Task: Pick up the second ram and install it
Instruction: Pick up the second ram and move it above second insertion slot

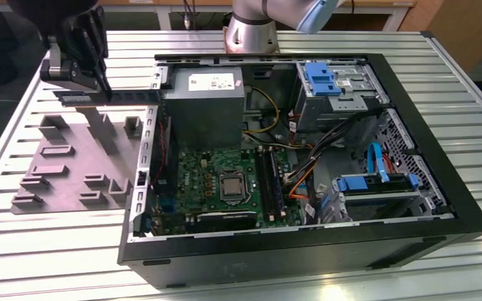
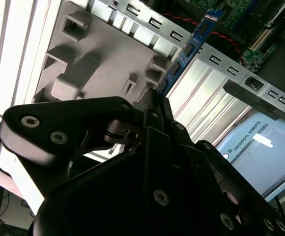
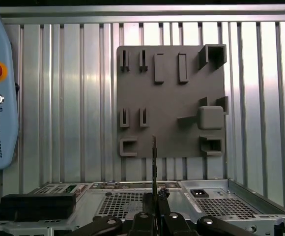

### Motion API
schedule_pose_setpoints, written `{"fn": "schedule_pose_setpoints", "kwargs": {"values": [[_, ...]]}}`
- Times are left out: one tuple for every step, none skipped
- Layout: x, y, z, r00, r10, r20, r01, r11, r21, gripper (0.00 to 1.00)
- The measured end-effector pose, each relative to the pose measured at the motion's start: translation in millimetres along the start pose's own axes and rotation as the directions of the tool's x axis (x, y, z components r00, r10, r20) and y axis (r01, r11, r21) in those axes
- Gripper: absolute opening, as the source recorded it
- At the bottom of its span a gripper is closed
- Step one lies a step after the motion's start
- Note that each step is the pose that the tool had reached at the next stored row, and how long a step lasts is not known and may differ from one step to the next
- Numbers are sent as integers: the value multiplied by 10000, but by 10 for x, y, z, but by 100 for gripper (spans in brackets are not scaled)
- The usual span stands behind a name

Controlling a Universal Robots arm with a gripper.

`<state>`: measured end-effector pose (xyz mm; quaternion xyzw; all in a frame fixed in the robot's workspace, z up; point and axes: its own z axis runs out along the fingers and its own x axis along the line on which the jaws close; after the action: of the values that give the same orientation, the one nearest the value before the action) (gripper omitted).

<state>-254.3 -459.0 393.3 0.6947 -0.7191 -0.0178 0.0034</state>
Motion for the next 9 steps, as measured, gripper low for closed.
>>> {"fn": "schedule_pose_setpoints", "kwargs": {"values": [[0,-9,0,10000,0,0,0,10000,0,14],[-1,-19,0,10000,0,0,0,10000,0,14],[-1,-28,-1,10000,0,0,0,10000,0,14],[-1,-38,-1,10000,0,0,0,10000,0,14],[-2,-47,-1,10000,0,0,0,10000,0,14],[-2,-56,-2,10000,0,0,0,10000,0,14],[-2,-65,-2,10000,0,0,0,10000,0,14],[-3,-74,-2,10000,0,0,0,10000,0,14],[-3,-83,-2,10000,0,0,0,10000,0,14]]}}
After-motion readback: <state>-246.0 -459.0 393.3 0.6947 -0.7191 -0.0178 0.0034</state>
